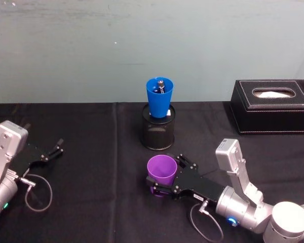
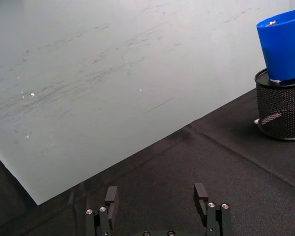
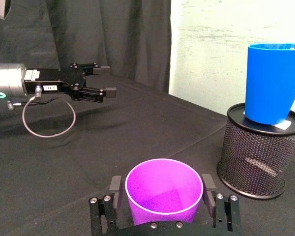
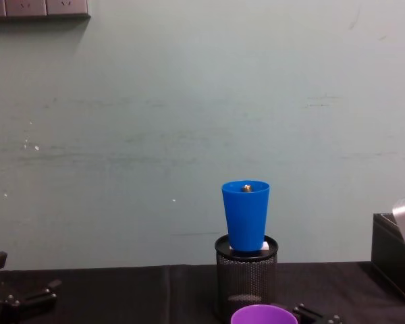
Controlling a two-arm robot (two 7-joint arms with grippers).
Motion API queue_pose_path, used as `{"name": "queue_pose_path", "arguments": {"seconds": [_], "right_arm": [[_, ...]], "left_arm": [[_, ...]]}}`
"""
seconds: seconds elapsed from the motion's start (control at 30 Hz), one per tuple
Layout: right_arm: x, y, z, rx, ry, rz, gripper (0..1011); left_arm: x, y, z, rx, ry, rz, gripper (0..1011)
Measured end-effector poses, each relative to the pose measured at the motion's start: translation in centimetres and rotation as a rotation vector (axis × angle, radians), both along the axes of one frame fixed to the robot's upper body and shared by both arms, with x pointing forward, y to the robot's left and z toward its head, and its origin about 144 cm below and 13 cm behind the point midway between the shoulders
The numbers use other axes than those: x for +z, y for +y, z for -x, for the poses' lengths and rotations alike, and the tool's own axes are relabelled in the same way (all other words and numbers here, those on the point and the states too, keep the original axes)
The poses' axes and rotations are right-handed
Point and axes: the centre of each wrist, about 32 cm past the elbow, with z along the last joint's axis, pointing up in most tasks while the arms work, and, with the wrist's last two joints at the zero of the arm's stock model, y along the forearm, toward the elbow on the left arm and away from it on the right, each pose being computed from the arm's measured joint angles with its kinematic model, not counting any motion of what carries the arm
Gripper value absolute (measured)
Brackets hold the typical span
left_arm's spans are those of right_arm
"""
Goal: Pick up one cup with a gripper and tap it against the other cup.
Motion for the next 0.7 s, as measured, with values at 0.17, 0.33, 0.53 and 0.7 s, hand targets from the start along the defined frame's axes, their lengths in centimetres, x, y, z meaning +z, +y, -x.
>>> {"name": "queue_pose_path", "arguments": {"seconds": [0.17, 0.33, 0.53, 0.7], "right_arm": [[-0.14, 0.17, -0.08, 0.000, -0.001, -0.001, 1002], [-0.13, 0.14, -0.07, 0.000, -0.001, 0.000, 1002], [-0.10, 0.13, -0.06, 0.000, -0.001, 0.000, 907], [-0.09, 0.12, -0.05, 0.000, -0.001, -0.001, 818]], "left_arm": [[0.00, 0.00, 0.00, 0.000, 0.000, 0.000, 1000], [0.00, 0.00, 0.00, 0.000, 0.000, 0.000, 1000], [0.00, 0.00, 0.00, 0.000, 0.000, 0.000, 1000], [0.00, 0.00, 0.00, 0.000, 0.000, 0.000, 1000]]}}
